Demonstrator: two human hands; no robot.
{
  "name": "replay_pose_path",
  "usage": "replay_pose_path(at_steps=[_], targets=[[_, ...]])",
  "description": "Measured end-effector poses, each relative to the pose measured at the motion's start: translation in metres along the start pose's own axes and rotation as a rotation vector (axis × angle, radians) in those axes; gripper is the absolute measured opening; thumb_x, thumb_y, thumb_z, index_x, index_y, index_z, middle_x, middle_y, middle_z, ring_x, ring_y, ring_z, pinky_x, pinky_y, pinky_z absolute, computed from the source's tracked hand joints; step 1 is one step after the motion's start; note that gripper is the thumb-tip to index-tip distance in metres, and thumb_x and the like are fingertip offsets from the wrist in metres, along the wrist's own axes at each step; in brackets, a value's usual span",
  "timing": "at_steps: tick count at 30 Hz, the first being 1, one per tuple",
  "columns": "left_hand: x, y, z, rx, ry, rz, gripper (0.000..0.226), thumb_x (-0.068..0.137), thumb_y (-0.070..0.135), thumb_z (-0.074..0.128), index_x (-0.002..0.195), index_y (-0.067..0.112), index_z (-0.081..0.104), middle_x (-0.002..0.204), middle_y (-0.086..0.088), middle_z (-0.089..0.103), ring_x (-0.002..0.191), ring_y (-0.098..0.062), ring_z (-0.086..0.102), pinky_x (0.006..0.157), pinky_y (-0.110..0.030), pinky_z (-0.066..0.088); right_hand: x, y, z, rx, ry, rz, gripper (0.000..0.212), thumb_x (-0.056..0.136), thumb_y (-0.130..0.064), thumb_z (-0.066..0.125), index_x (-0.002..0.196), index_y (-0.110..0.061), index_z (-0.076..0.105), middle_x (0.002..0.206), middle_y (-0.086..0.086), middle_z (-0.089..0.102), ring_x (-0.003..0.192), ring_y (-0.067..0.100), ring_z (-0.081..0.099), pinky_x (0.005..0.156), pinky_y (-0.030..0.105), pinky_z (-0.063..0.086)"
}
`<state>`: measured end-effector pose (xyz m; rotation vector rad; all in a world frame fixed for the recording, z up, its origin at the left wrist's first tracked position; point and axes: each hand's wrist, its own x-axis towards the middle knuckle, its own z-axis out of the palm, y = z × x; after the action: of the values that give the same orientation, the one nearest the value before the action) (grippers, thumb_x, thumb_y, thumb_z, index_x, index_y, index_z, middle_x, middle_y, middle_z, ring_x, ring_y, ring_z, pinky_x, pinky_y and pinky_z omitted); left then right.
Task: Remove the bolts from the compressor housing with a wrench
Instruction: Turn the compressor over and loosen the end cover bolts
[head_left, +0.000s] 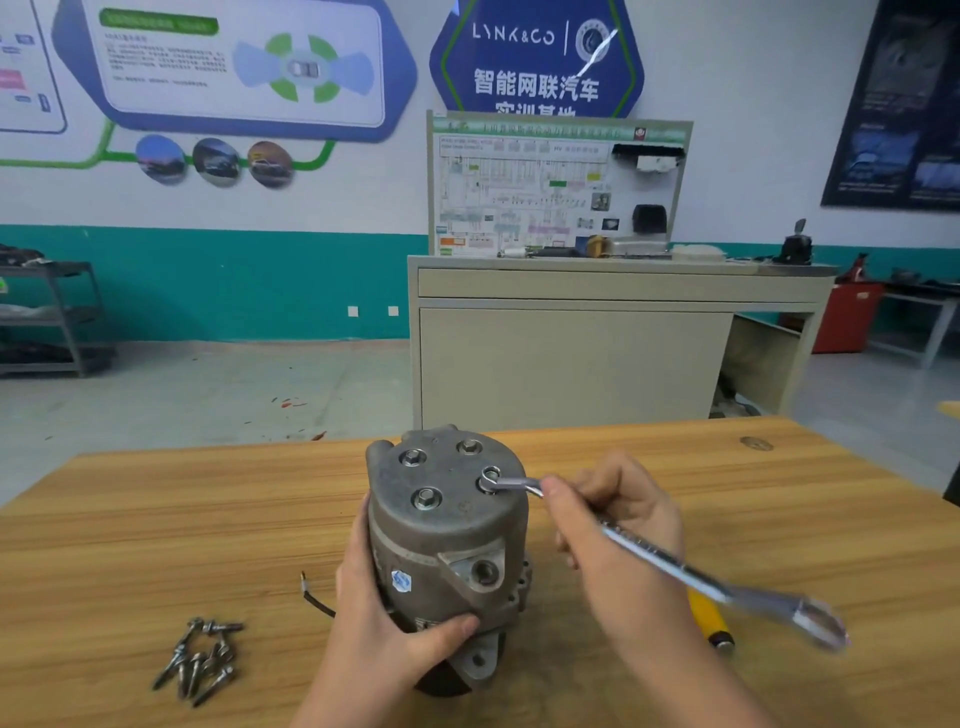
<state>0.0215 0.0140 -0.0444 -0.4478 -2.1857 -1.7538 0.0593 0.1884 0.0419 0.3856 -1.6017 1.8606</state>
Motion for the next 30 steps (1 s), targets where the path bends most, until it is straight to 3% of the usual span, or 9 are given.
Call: replay_pose_path(at_steps=[4, 8, 10, 12, 15, 19, 23, 26, 30], targets=[[-0.001, 0.001, -0.001, -0.01, 0.003, 0.0, 0.122, 0.023, 0.067, 0.086, 0.111, 0.086, 0.004, 0.143, 0.022, 0.03, 0.136, -0.006, 0.03, 0.107, -0.031, 0.03, 0.038, 0.008, -0.02, 0.542, -0.146, 0.548, 0.027, 0.07, -0.008, 0.067, 0.054, -0.018, 0.048, 0.043, 0.003, 0.045, 0.031, 0.007, 0.035, 0.031, 0.013, 0.026], [0.001, 0.004, 0.002, -0.035, -0.019, 0.032, 0.125, 0.027, 0.064, 0.088, 0.127, 0.072, 0.013, 0.145, 0.017, 0.036, 0.137, -0.01, 0.034, 0.112, -0.044, 0.031, 0.083, 0.022, -0.013, 0.562, -0.186, 0.877, 0.024, 0.073, -0.011, 0.063, 0.051, -0.012, 0.054, 0.04, -0.003, 0.04, 0.027, 0.001, 0.032, 0.024, 0.01, 0.021], [0.001, 0.004, 0.003, -0.055, -0.017, 0.046, 0.123, 0.027, 0.064, 0.088, 0.125, 0.075, 0.015, 0.143, 0.019, 0.039, 0.135, -0.01, 0.036, 0.111, -0.044, 0.033, 0.096, 0.029, 0.0, 0.53, -0.239, 0.948, 0.026, 0.076, -0.011, 0.062, 0.053, -0.011, 0.051, 0.04, -0.005, 0.04, 0.025, 0.001, 0.031, 0.023, 0.01, 0.021], [0.001, 0.004, 0.002, -0.072, 0.004, 0.082, 0.118, 0.027, 0.061, 0.089, 0.12, 0.079, 0.019, 0.138, 0.027, 0.043, 0.132, -0.004, 0.04, 0.107, -0.034, 0.037, 0.107, 0.03, 0.011, 0.511, -0.222, 0.879, 0.028, 0.077, -0.011, 0.062, 0.053, -0.012, 0.047, 0.038, -0.006, 0.039, 0.023, 0.001, 0.03, 0.022, 0.011, 0.021], [0.003, 0.003, -0.001, -0.092, 0.013, 0.116, 0.116, 0.03, 0.053, 0.089, 0.122, 0.078, 0.023, 0.133, 0.034, 0.046, 0.128, 0.004, 0.044, 0.1, -0.02, 0.04, 0.116, 0.02, 0.012, 0.696, -0.047, 0.615, 0.031, 0.07, -0.011, 0.066, 0.046, -0.017, 0.048, 0.036, -0.007, 0.04, 0.023, 0.001, 0.03, 0.023, 0.013, 0.021], [0.002, 0.002, -0.001, -0.08, 0.025, 0.044, 0.123, 0.028, 0.064, 0.087, 0.129, 0.071, 0.017, 0.143, 0.016, 0.041, 0.135, -0.01, 0.038, 0.111, -0.046, 0.033, 0.09, 0.007, 0.003, 0.426, -0.015, 0.263, 0.045, 0.075, -0.008, 0.07, 0.048, -0.022, 0.037, 0.034, -0.003, 0.038, 0.024, 0.007, 0.028, 0.033, 0.011, 0.022], [-0.001, 0.002, 0.001, -0.051, 0.037, 0.018, 0.125, 0.03, 0.06, 0.089, 0.132, 0.064, 0.015, 0.145, 0.017, 0.038, 0.136, -0.01, 0.036, 0.112, -0.047, 0.032, 0.051, 0.004, 0.003, -0.014, 0.109, 0.061, 0.047, 0.079, -0.011, 0.065, 0.048, -0.023, 0.033, 0.038, 0.002, 0.039, 0.03, 0.011, 0.035, 0.035, 0.016, 0.026], [-0.003, 0.004, 0.003, -0.042, 0.041, 0.029, 0.125, 0.031, 0.059, 0.089, 0.133, 0.064, 0.016, 0.145, 0.017, 0.038, 0.135, -0.01, 0.036, 0.111, -0.048, 0.033, 0.034, 0.003, 0.002, -0.107, 0.158, -0.033, 0.051, 0.085, -0.003, 0.064, 0.05, -0.023, 0.033, 0.041, 0.007, 0.037, 0.031, 0.008, 0.038, 0.035, 0.015, 0.029], [-0.005, 0.005, 0.005, -0.024, 0.056, 0.033, 0.124, 0.031, 0.062, 0.088, 0.13, 0.07, 0.013, 0.146, 0.017, 0.036, 0.137, -0.014, 0.034, 0.111, -0.049, 0.033, 0.022, -0.004, 0.012, -0.29, 0.11, -0.214, 0.039, 0.081, -0.012, 0.063, 0.056, -0.018, 0.034, 0.048, 0.008, 0.032, 0.044, 0.005, 0.032, 0.045, 0.017, 0.028]])
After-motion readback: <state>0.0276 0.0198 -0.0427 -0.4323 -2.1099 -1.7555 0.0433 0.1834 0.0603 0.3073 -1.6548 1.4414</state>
